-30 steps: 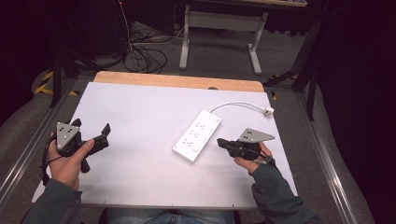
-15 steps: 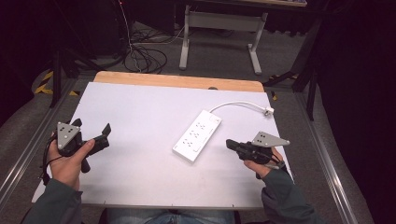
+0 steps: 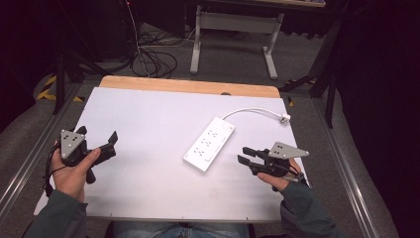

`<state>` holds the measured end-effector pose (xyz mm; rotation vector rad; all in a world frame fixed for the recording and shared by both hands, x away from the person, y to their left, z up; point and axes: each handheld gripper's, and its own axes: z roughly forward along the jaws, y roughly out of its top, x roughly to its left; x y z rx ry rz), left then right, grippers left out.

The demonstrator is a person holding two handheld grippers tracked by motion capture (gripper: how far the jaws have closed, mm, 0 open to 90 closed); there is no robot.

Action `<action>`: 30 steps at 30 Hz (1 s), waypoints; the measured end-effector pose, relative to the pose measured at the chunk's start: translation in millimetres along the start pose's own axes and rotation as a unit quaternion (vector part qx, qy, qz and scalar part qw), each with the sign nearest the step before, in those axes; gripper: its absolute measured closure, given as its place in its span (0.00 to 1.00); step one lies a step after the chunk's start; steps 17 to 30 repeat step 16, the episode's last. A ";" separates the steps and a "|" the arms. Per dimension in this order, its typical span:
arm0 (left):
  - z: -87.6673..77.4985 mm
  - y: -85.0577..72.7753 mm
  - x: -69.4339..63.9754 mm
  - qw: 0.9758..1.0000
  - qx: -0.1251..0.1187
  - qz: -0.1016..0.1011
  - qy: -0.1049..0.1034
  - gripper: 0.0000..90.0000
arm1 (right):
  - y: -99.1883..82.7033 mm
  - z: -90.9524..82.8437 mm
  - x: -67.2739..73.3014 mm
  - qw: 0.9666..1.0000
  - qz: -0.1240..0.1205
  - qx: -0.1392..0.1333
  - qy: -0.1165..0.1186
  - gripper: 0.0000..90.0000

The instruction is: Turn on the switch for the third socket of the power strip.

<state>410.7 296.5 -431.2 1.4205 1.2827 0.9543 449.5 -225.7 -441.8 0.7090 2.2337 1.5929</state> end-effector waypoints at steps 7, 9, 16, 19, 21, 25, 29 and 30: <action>0.1 0.0 -0.1 1.000 0.000 0.000 0.000 0.04 | 1.9 -0.5 0.2 1.000 0.004 -0.021 0.002 0.42; 0.2 0.0 -0.1 1.000 0.000 0.000 0.000 0.04 | 1.8 0.1 0.3 1.000 0.003 -0.022 -0.003 0.36; -0.1 -0.1 0.9 1.000 0.001 0.001 0.003 0.04 | 1.8 2.4 -0.5 1.000 0.006 -0.024 -0.013 0.05; -0.1 -0.1 0.9 1.000 0.001 0.001 0.003 0.04 | 1.8 2.4 -0.5 1.000 0.006 -0.024 -0.013 0.05; -0.1 -0.1 0.9 1.000 0.001 0.001 0.003 0.04 | 1.8 2.4 -0.5 1.000 0.006 -0.024 -0.013 0.05; -0.1 -0.1 0.9 1.000 0.001 0.001 0.003 0.04 | 1.8 2.4 -0.5 1.000 0.006 -0.024 -0.013 0.05; -0.1 -0.1 0.9 1.000 0.001 0.001 0.003 0.04 | 1.8 2.4 -0.5 1.000 0.006 -0.024 -0.013 0.05; -0.1 -0.1 0.9 1.000 0.001 0.001 0.003 0.04 | 1.8 2.4 -0.5 1.000 0.006 -0.024 -0.013 0.05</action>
